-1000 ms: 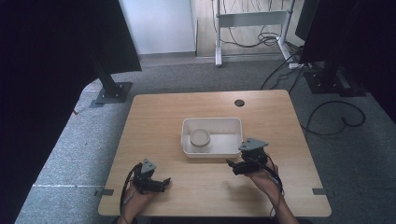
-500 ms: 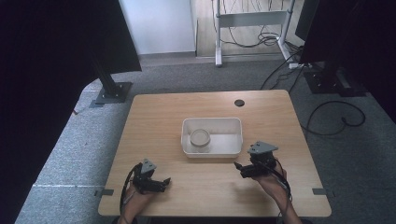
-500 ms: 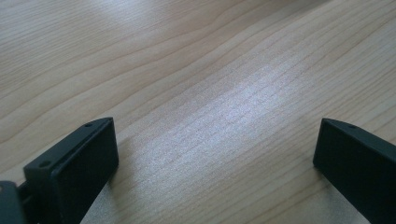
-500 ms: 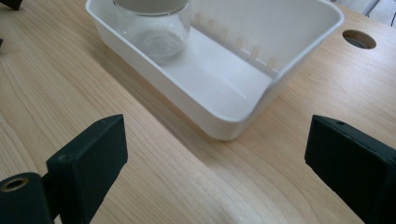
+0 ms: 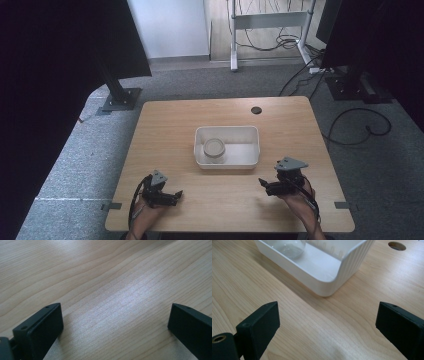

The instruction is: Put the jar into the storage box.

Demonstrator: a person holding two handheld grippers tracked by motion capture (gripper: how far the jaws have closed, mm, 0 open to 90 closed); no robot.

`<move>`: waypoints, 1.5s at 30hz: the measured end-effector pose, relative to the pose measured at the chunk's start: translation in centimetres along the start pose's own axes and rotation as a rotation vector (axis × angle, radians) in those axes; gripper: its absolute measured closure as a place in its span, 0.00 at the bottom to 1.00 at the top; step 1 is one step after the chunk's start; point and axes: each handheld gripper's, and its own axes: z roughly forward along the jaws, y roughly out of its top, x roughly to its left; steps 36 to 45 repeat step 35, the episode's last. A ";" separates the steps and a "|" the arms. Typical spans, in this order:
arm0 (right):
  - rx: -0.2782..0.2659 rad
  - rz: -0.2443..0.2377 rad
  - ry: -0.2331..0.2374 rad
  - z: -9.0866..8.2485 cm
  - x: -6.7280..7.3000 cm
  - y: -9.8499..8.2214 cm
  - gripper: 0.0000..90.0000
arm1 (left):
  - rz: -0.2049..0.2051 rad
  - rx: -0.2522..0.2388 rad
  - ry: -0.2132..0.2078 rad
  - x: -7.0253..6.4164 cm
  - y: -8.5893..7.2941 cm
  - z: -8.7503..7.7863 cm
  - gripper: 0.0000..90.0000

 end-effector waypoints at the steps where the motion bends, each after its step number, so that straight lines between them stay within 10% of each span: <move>1: 0.000 0.002 -0.002 0.0 0.0 -0.1 0.05 | 0.000 0.000 0.000 0.0 0.0 0.0 0.00; 45: 0.132 0.071 -0.034 -0.1 -0.7 -6.1 0.05 | -0.001 0.000 0.000 0.0 0.0 0.0 0.00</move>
